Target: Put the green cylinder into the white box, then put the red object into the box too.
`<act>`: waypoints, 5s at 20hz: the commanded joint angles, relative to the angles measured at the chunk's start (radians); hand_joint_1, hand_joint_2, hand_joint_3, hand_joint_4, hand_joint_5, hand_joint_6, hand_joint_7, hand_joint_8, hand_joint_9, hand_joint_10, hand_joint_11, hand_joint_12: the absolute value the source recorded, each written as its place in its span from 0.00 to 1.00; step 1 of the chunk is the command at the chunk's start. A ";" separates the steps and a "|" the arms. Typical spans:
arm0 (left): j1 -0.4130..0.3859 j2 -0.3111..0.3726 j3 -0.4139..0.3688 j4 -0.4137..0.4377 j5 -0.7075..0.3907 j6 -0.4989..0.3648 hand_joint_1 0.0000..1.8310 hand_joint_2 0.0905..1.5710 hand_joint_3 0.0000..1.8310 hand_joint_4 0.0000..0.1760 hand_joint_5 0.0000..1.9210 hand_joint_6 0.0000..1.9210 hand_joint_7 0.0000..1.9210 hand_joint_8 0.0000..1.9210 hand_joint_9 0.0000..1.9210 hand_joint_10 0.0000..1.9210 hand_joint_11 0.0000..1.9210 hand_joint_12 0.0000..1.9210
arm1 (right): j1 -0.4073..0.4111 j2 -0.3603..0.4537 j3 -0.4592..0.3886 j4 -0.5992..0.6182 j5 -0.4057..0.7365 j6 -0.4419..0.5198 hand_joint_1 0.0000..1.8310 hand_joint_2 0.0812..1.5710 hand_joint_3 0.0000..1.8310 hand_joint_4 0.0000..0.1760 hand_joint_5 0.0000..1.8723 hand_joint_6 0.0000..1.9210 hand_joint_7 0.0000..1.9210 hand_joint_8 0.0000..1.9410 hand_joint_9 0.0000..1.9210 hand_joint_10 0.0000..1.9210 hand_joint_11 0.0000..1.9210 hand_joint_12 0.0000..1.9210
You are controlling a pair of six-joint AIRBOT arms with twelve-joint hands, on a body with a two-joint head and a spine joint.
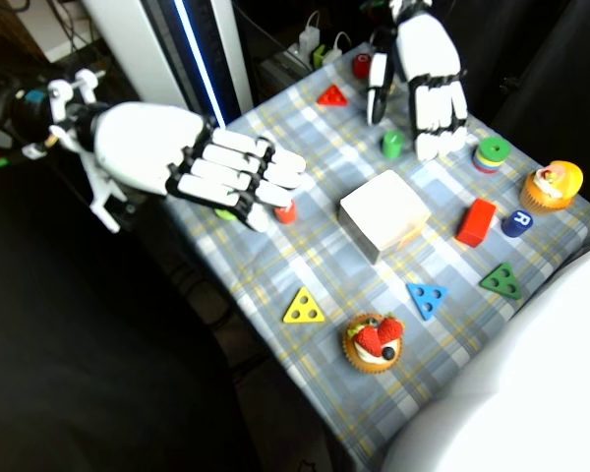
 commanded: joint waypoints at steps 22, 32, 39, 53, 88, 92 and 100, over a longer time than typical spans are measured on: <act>-0.038 -0.044 0.048 0.036 -0.023 0.000 0.61 0.81 0.00 0.00 0.31 0.73 0.39 0.75 0.22 0.69 0.00 0.99 | -0.007 -0.012 0.017 0.001 0.127 0.053 0.30 0.84 0.00 0.00 0.00 0.00 0.00 0.00 0.00 0.00 0.00 0.32; -0.076 0.010 -0.007 0.106 -0.117 0.000 0.66 0.76 0.00 0.00 0.38 0.60 0.44 0.76 0.35 0.85 0.17 1.00 | -0.009 -0.013 0.018 0.001 0.128 0.058 0.31 0.83 0.00 0.00 0.00 0.00 0.00 0.00 0.00 0.00 0.00 0.35; -0.236 -0.013 0.030 0.189 -0.124 -0.001 0.66 0.76 0.00 0.00 0.40 0.57 0.44 0.77 0.35 0.90 0.16 1.00 | -0.009 -0.014 0.021 0.001 0.134 0.061 0.30 0.84 0.00 0.00 0.00 0.00 0.00 0.00 0.00 0.00 0.00 0.38; -0.417 -0.253 0.311 0.057 0.138 0.000 0.45 0.68 0.00 0.44 0.20 0.16 0.16 0.18 0.07 0.42 0.00 0.82 | -0.008 -0.055 0.048 -0.008 0.142 0.093 0.29 0.83 0.00 0.00 0.00 0.00 0.00 0.00 0.01 0.01 0.00 0.49; -0.184 0.039 0.011 0.268 -0.382 -0.445 0.42 0.84 0.00 0.00 0.29 0.01 0.27 0.01 0.08 0.41 0.00 0.81 | 0.103 -0.235 0.189 -0.106 -0.184 0.120 0.40 0.80 0.00 0.00 0.13 0.01 0.17 0.01 0.10 0.15 0.00 0.69; -0.183 0.039 0.011 0.266 -0.384 -0.445 0.43 0.84 0.00 0.00 0.29 0.01 0.27 0.01 0.09 0.40 0.00 0.80 | 0.103 -0.235 0.189 -0.107 -0.186 0.120 0.44 0.81 0.00 0.00 0.25 0.06 0.27 0.03 0.09 0.43 0.00 0.79; -0.173 0.042 0.008 0.273 -0.378 -0.445 0.41 0.85 0.00 0.00 0.28 0.00 0.25 0.00 0.11 0.30 0.00 0.75 | 0.116 -0.247 0.196 -0.115 -0.190 0.120 0.64 0.77 0.00 0.00 0.39 0.66 0.42 0.74 0.29 0.80 0.16 0.98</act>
